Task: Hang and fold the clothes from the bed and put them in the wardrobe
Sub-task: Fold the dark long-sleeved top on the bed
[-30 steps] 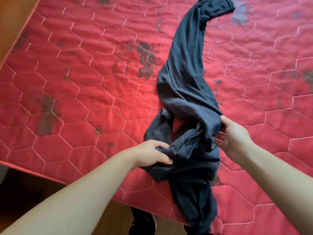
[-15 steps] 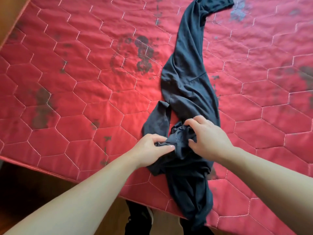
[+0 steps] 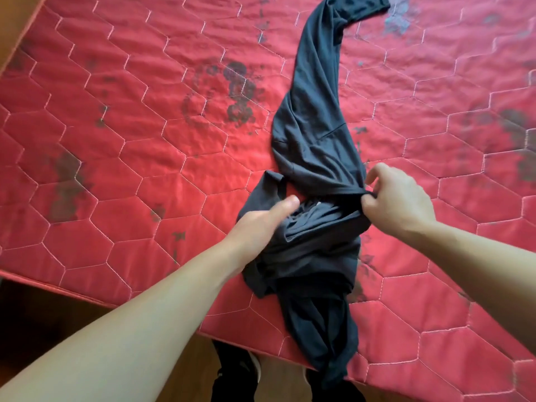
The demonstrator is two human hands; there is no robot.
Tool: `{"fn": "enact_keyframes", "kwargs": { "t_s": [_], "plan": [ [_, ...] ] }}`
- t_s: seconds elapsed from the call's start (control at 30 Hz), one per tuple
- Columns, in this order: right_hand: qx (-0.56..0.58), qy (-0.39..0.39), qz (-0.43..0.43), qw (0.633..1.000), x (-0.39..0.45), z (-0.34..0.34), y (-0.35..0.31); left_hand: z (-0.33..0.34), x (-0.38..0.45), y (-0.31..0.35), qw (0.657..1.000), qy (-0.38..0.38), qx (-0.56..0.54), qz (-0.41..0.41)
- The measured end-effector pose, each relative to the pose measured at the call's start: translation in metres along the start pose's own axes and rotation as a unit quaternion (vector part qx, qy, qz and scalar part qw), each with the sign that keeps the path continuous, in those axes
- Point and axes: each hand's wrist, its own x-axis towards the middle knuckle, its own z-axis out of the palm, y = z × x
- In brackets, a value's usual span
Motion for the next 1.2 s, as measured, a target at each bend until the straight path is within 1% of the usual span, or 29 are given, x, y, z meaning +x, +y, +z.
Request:
{"fn": "enact_keyframes", "kwargs": {
  "t_s": [0.03,0.1,0.17,0.23,0.3,0.37,0.4,0.43,0.47,0.5,0.57,0.6,0.63,0.67,0.7,0.73,0.77,0.8,0.83,0.9,0.97,1.07,1.1,1.17,1.2],
  "plan": [
    [0.021,0.018,0.007,1.0,0.001,-0.004,0.001,0.001,0.0,-0.001,0.998,0.0,0.068,0.001],
    [0.057,0.049,0.025,0.997,0.004,-0.011,0.005,0.001,0.001,-0.005,0.982,0.028,0.185,-0.009],
    [0.07,0.071,0.044,0.994,0.008,-0.017,0.014,-0.004,0.004,-0.012,0.961,0.07,0.268,-0.029],
    [0.059,0.069,0.063,0.994,0.01,-0.02,0.024,-0.011,0.005,-0.017,0.94,0.101,0.324,-0.036],
    [0.024,0.031,0.073,0.997,0.008,-0.022,0.036,-0.017,0.004,-0.022,0.92,0.131,0.368,-0.035],
    [-0.067,-0.049,0.071,0.994,0.003,-0.021,0.044,-0.018,0.002,-0.025,0.904,0.159,0.396,-0.009],
    [-0.122,-0.098,0.064,0.986,-0.001,-0.019,0.047,-0.017,0.002,-0.025,0.898,0.173,0.404,0.014],
    [-0.17,-0.141,0.053,0.974,-0.004,-0.016,0.048,-0.017,0.002,-0.023,0.897,0.183,0.401,0.038],
    [-0.207,-0.18,0.043,0.961,-0.006,-0.013,0.048,-0.015,0.003,-0.02,0.907,0.178,0.377,0.06],
    [-0.232,-0.222,0.035,0.946,-0.008,-0.011,0.045,-0.013,0.003,-0.016,0.927,0.153,0.332,0.078],
    [-0.278,-0.331,0.012,0.902,-0.012,-0.006,0.038,-0.005,-0.001,-0.003,0.976,0.076,0.185,0.09],
    [-0.291,-0.385,-0.01,0.876,-0.014,-0.002,0.035,-0.002,-0.005,0.006,0.991,0.044,0.095,0.086],
    [-0.304,-0.422,-0.025,0.854,-0.016,0.0,0.031,0.001,-0.008,0.015,0.997,0.009,0.009,0.082],
    [-0.314,-0.427,-0.03,0.847,-0.017,0.002,0.03,0.003,-0.011,0.023,0.994,-0.03,-0.062,0.079],
    [-0.304,-0.397,-0.021,0.866,-0.017,0.001,0.028,0.004,-0.014,0.031,0.988,-0.068,-0.111,0.08],
    [-0.281,-0.342,-0.003,0.897,-0.015,-0.002,0.028,0.005,-0.018,0.039,0.982,-0.102,-0.138,0.082],
    [-0.258,-0.269,0.014,0.928,-0.012,-0.005,0.028,0.006,-0.022,0.047,0.975,-0.132,-0.154,0.088],
    [-0.239,-0.2,0.015,0.95,-0.008,-0.009,0.029,0.006,-0.026,0.054,0.97,-0.153,-0.166,0.095],
    [-0.22,-0.147,0.008,0.964,-0.004,-0.013,0.03,0.007,-0.029,0.062,0.964,-0.167,-0.177,0.105],
    [-0.187,-0.084,-0.003,0.979,0.005,-0.026,0.03,0.007,-0.037,0.079,0.954,-0.181,-0.197,0.134],
    [-0.166,-0.064,0.026,0.984,0.014,-0.049,0.03,0.006,-0.046,0.1,0.946,-0.182,-0.211,0.165],
    [-0.093,-0.063,0.129,0.985,0.028,-0.1,0.035,0.003,-0.068,0.14,0.94,-0.174,-0.213,0.203],
    [-0.073,-0.057,0.146,0.985,0.031,-0.121,0.037,0.001,-0.078,0.155,0.94,-0.173,-0.202,0.215],
    [-0.074,-0.04,0.151,0.985,0.037,-0.165,0.037,-0.003,-0.1,0.189,0.946,-0.158,-0.156,0.235],
    [-0.081,-0.028,0.146,0.986,0.04,-0.189,0.034,-0.004,-0.111,0.209,0.952,-0.138,-0.117,0.246]
  ]
}}
